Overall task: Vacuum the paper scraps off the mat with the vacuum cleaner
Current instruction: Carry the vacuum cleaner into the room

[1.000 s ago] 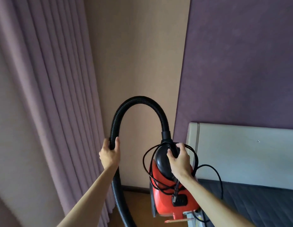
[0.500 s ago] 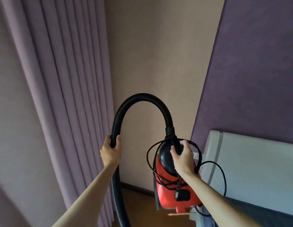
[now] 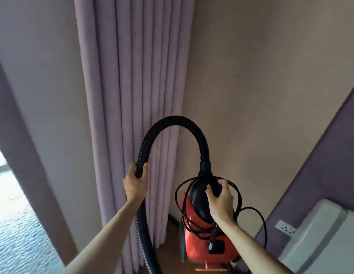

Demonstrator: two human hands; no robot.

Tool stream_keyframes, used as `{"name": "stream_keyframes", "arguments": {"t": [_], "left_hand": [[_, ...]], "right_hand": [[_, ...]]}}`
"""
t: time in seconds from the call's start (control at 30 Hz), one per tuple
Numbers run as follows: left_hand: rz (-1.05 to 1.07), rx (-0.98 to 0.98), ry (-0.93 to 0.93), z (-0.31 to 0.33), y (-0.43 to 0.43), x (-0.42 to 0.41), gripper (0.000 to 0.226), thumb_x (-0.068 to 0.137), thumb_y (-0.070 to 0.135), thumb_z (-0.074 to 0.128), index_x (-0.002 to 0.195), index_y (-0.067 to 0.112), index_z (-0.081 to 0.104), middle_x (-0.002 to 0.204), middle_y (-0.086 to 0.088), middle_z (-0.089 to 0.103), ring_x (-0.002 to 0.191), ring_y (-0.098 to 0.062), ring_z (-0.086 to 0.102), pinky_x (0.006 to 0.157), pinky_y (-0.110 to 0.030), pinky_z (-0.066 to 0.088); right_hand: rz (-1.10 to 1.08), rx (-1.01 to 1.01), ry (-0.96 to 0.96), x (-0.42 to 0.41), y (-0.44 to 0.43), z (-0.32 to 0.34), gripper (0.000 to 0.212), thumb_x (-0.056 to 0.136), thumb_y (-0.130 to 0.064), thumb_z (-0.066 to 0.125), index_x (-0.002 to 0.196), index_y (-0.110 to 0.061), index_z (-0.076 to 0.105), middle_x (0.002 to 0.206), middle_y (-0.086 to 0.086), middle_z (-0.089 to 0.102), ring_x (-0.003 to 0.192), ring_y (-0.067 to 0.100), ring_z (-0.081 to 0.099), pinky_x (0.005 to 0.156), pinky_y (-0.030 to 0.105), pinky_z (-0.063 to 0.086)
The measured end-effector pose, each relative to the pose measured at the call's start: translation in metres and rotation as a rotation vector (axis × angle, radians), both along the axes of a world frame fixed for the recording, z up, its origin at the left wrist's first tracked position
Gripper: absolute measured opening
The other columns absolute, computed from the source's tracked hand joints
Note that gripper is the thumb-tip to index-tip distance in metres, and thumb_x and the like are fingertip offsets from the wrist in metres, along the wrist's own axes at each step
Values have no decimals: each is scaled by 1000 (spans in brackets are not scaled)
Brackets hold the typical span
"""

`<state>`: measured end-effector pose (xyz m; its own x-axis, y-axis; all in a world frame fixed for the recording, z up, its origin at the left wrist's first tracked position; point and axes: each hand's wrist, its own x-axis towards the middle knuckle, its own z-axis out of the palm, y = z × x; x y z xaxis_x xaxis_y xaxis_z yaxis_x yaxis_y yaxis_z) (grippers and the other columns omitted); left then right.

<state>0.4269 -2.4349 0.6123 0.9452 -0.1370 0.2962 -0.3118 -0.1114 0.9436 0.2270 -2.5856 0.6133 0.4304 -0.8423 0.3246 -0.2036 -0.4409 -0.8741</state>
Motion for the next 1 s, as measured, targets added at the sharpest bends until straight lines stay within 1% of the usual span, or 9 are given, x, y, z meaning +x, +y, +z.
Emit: {"name": "stream_keyframes", "arguments": {"t": [0.1,0.2,0.3,0.43,0.6,0.67,0.8,0.9,1.0], "left_hand": [[105,16,33,-13,10,2,22,96,36,60,84,18,54,61,8,54,53,-5,50,50,-24,37],[198,17,60,-24,24,-4,21,95,39,60,88,20,58,66,8,60,58,-5,55,53,-23,40],[285,45,76,-37,44,-18,18,95,39,61,88,23,57,68,8,60,59,-6,55,55,-21,40],[425,87,85,-58,75,-42,17,94,35,63,95,18,61,71,7,62,64,-14,58,59,-26,39],[562,129,144,-83,116,-75,15,95,35,61,99,21,60,72,3,63,63,-19,63,53,-22,41],[631,159,164,-91,133,-86,18,96,32,61,101,15,61,75,1,62,67,-20,60,53,-20,36],[723,173,197,-116,164,-104,29,93,43,60,100,15,61,76,-1,62,70,-24,60,63,-29,36],[749,197,235,-138,184,-115,20,95,38,61,100,18,60,75,0,64,67,-22,62,59,-28,37],[746,216,259,-163,201,-124,16,95,41,60,95,25,57,72,2,64,64,-22,64,55,-29,43]], "right_hand": [[85,18,21,12,-7,-12,15,93,-20,64,96,-26,50,69,-4,62,52,12,56,51,25,46],[171,18,31,20,-7,-23,14,92,-21,64,100,-22,53,80,-4,65,66,16,63,62,36,54],[268,8,44,25,-2,-33,16,92,-19,65,103,-16,54,85,-7,65,74,9,62,71,33,53],[400,24,73,30,10,-45,21,92,-20,64,109,-12,55,95,-4,65,84,4,60,80,29,50],[514,34,143,36,36,-71,27,92,-24,64,113,-10,54,103,4,66,90,15,61,85,34,50],[560,37,170,37,49,-84,28,92,-26,64,113,-10,54,105,6,67,94,20,61,84,31,48],[633,44,203,36,77,-107,22,91,-21,66,106,-10,54,98,3,65,91,19,60,81,26,44],[654,65,230,33,94,-131,20,89,-16,68,102,-8,54,94,5,65,87,20,60,77,22,41],[660,81,247,29,111,-156,19,89,-13,68,100,-7,54,86,1,62,78,16,57,71,18,36]]}}
